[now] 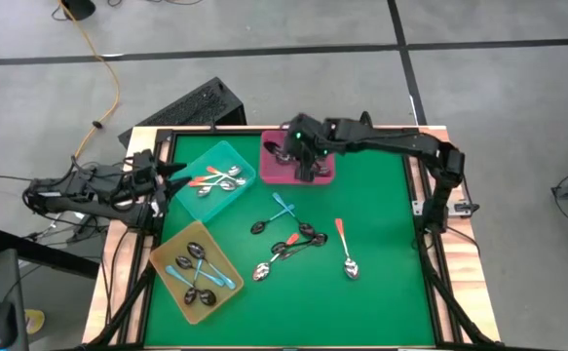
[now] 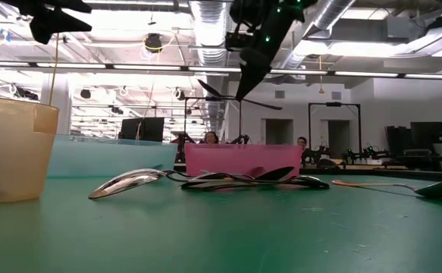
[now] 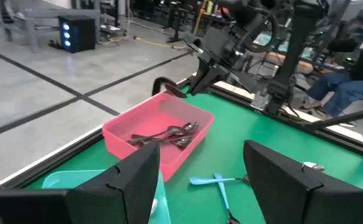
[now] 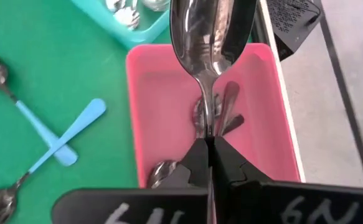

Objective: Sort silverware by color (type)
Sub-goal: Put the black spoon into the pink bin

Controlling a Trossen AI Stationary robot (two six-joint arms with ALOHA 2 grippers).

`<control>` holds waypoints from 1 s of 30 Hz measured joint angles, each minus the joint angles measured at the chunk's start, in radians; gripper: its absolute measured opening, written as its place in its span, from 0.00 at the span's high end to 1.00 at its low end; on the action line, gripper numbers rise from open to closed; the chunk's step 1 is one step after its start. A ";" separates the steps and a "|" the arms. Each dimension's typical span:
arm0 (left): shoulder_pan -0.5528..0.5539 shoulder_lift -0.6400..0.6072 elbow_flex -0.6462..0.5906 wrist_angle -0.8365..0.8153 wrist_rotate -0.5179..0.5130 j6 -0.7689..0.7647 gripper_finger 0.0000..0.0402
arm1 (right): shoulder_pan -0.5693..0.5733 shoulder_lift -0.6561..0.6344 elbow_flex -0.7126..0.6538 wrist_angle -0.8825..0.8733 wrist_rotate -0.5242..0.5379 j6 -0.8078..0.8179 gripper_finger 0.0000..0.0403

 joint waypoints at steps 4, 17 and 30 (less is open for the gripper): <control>0.000 0.000 0.000 0.000 -0.025 0.000 0.46 | -0.052 0.001 0.000 0.018 -0.048 -0.022 0.98; 0.000 0.000 0.000 0.001 -0.037 -0.027 0.46 | -0.104 0.001 -0.125 0.195 -0.090 -0.077 0.98; 0.000 0.000 0.000 0.001 -0.065 -0.029 0.46 | -0.156 0.002 -0.297 0.419 -0.169 -0.056 0.98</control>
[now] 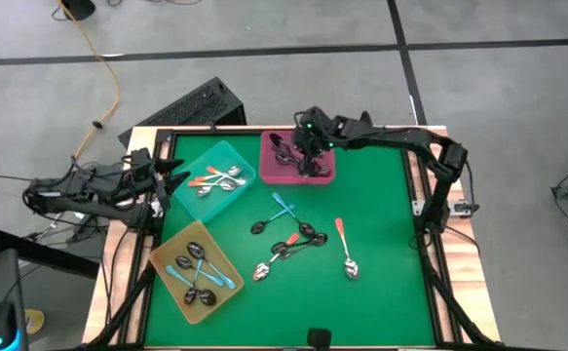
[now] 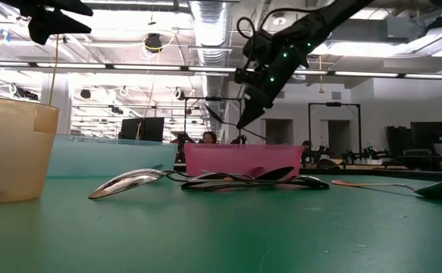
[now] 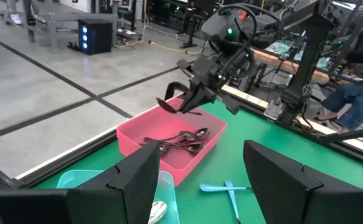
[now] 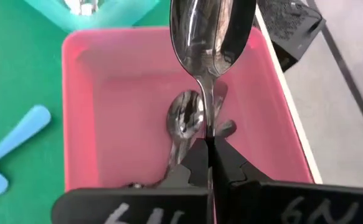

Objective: Sort silverware by color (type)
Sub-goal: Put the black spoon into the pink bin

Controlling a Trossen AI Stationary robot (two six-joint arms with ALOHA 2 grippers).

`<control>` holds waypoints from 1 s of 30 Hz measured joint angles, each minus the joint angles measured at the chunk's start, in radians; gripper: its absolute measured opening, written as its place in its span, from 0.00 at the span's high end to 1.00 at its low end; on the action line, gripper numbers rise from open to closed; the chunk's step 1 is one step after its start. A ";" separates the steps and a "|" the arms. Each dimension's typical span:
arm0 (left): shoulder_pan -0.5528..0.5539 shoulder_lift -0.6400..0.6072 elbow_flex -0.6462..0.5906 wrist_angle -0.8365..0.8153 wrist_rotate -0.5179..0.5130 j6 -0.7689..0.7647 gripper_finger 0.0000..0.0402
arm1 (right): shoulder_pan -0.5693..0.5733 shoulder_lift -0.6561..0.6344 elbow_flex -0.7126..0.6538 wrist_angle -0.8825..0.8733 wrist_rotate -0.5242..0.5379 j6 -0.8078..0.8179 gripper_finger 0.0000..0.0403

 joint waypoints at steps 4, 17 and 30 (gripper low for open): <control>0.000 0.000 0.000 0.000 -0.005 0.002 0.46 | -0.018 0.000 -0.004 -0.002 -0.048 0.006 0.98; 0.000 0.000 0.000 0.000 -0.017 -0.006 0.46 | -0.020 0.045 -0.004 0.040 -0.074 0.015 0.98; 0.000 0.000 0.000 0.000 -0.017 -0.008 0.46 | -0.015 0.115 -0.002 0.009 -0.079 0.006 0.98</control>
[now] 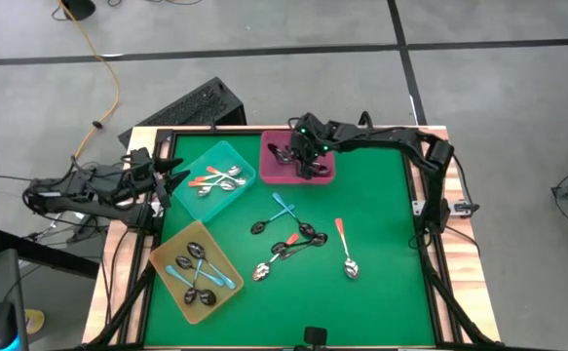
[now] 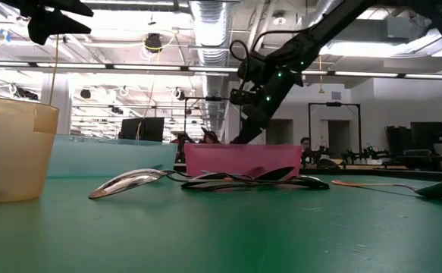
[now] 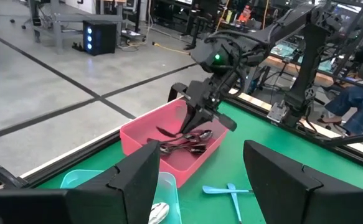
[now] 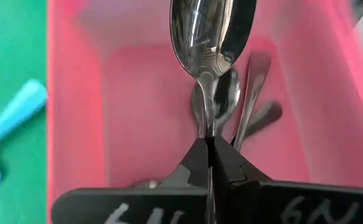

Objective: Sort silverware by color (type)
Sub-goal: Put the black spoon into the pink bin

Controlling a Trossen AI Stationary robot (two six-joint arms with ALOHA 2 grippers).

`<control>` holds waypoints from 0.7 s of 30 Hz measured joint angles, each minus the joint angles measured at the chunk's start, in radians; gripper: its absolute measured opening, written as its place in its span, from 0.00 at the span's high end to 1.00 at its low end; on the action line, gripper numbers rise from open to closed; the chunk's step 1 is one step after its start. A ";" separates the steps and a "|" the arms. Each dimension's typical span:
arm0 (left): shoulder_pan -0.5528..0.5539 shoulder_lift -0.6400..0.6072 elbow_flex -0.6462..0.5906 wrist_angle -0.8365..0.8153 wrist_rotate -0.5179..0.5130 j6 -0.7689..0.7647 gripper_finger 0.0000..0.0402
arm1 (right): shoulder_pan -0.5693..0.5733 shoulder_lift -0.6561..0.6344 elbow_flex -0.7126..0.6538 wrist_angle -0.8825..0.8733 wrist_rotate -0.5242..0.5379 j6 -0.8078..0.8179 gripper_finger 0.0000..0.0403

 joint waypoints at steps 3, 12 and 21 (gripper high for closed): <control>0.000 0.000 0.000 0.000 -0.004 0.000 0.46 | -0.004 0.000 0.000 0.005 -0.001 0.000 0.98; 0.000 0.000 0.000 0.000 -0.005 0.000 0.46 | -0.013 0.000 0.000 0.000 -0.007 0.027 0.91; 0.000 0.000 0.000 0.000 -0.006 0.001 0.46 | -0.018 0.023 0.002 0.010 -0.016 0.060 0.90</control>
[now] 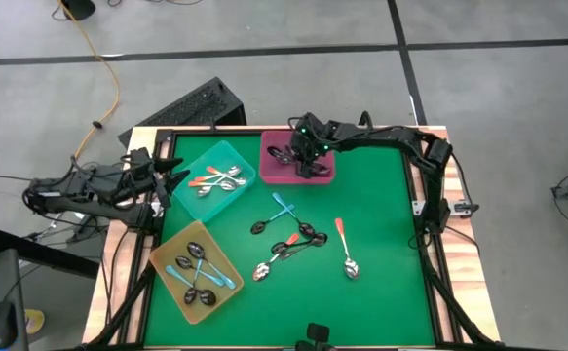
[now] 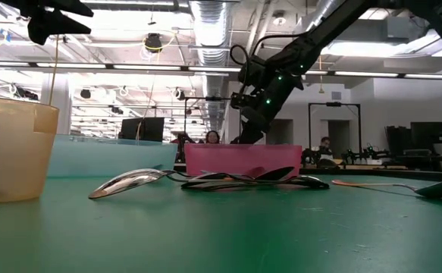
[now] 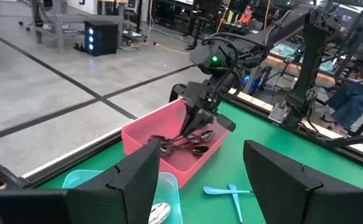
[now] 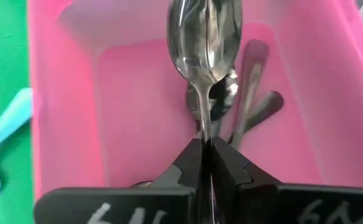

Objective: Sort silverware by color (type)
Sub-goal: Put the black spoon into the pink bin, then put the orange spoon into the blue bin

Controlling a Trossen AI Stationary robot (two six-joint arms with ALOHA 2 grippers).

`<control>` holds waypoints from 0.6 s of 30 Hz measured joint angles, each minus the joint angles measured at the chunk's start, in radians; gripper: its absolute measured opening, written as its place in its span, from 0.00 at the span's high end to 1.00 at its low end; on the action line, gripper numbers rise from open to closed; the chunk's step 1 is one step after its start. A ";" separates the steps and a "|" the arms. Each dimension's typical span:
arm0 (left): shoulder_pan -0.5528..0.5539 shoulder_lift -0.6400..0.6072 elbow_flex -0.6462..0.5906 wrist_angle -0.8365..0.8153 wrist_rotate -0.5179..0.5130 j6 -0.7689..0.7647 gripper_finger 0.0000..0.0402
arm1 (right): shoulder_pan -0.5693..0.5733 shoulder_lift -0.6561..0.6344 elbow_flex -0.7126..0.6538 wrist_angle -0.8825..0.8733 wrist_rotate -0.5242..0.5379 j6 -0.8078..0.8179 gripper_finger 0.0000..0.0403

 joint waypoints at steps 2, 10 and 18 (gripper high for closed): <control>0.000 0.000 0.000 0.000 0.000 0.000 0.46 | -0.001 0.007 -0.001 -0.010 -0.001 0.001 0.90; 0.000 0.000 0.000 0.000 0.000 0.001 0.46 | 0.002 0.014 -0.001 -0.013 -0.002 -0.012 0.90; 0.000 0.000 0.000 0.000 0.000 0.001 0.46 | -0.003 0.007 0.040 -0.060 -0.010 -0.037 0.86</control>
